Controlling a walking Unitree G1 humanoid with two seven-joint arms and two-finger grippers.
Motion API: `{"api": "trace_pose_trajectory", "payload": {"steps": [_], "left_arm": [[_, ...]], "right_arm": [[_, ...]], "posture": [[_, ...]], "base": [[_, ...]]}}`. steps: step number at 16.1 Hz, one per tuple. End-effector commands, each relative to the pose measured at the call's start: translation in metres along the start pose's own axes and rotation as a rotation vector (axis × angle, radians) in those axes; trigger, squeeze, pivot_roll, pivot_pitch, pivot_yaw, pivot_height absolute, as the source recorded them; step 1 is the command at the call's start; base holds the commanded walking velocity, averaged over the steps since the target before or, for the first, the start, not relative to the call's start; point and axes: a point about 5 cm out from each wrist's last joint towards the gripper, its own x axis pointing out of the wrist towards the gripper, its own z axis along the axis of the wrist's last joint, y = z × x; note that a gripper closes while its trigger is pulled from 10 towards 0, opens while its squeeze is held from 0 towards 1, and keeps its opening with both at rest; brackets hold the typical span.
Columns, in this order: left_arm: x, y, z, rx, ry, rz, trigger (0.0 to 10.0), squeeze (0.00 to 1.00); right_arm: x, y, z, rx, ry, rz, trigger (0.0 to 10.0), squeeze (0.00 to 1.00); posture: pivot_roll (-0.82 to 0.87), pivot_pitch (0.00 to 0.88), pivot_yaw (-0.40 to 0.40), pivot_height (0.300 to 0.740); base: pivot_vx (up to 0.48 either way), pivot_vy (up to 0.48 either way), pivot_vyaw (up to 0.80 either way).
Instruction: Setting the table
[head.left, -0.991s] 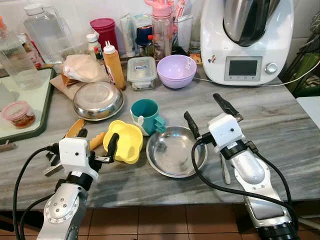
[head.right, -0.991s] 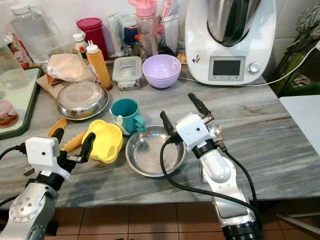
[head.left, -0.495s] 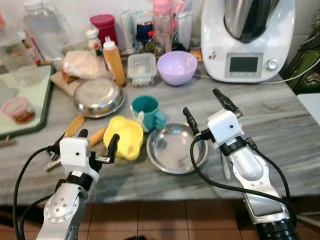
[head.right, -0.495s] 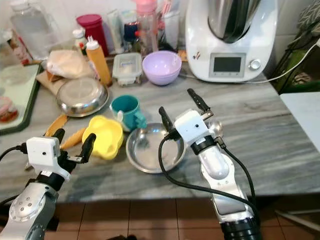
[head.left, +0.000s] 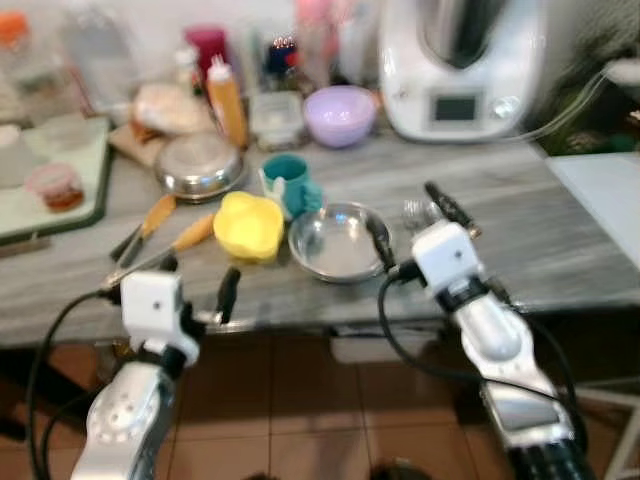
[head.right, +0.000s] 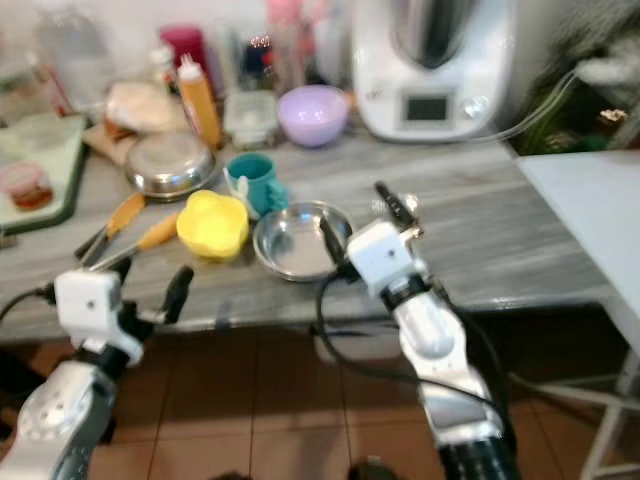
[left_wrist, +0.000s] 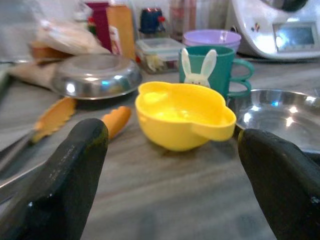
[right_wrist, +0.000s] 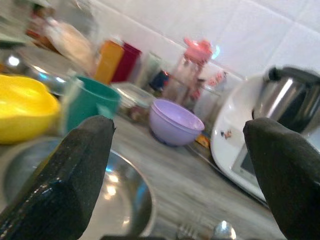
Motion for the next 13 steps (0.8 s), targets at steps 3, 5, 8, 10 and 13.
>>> {"api": "trace_pose_trajectory", "payload": {"steps": [3,5,8,10,13], "left_arm": [[-0.002,0.001,-0.004,0.006,0.021,0.004,10.0,0.0],[-0.002,0.001,-0.006,0.009,0.026,0.003,10.0,0.0],[-0.002,0.002,-0.01,0.013,0.038,0.005,10.0,0.0],[-0.004,0.003,-0.018,0.017,0.056,0.007,10.0,0.0],[-0.01,0.005,-0.044,0.015,0.133,0.027,10.0,0.0]], "right_arm": [[0.003,0.002,0.003,0.0,-0.016,0.009,10.0,1.0],[0.003,0.004,0.002,0.002,-0.016,0.012,10.0,1.0],[0.004,0.007,-0.001,0.012,-0.011,0.021,10.0,1.0],[0.004,0.012,-0.01,0.029,0.033,0.04,10.0,1.0],[-0.002,0.021,-0.036,0.086,0.145,0.056,10.0,1.0]], "posture": [[-0.08,0.079,0.072,0.74],[-0.07,0.078,0.072,0.74],[-0.07,0.073,0.068,0.74],[-0.07,0.066,0.064,0.74],[-0.07,0.062,0.061,0.74]], "base": [[-0.334,0.0,0.0],[-0.341,0.0,0.0],[-0.341,0.0,0.0],[-0.3,0.0,0.0],[0.0,0.0,0.0]]}}
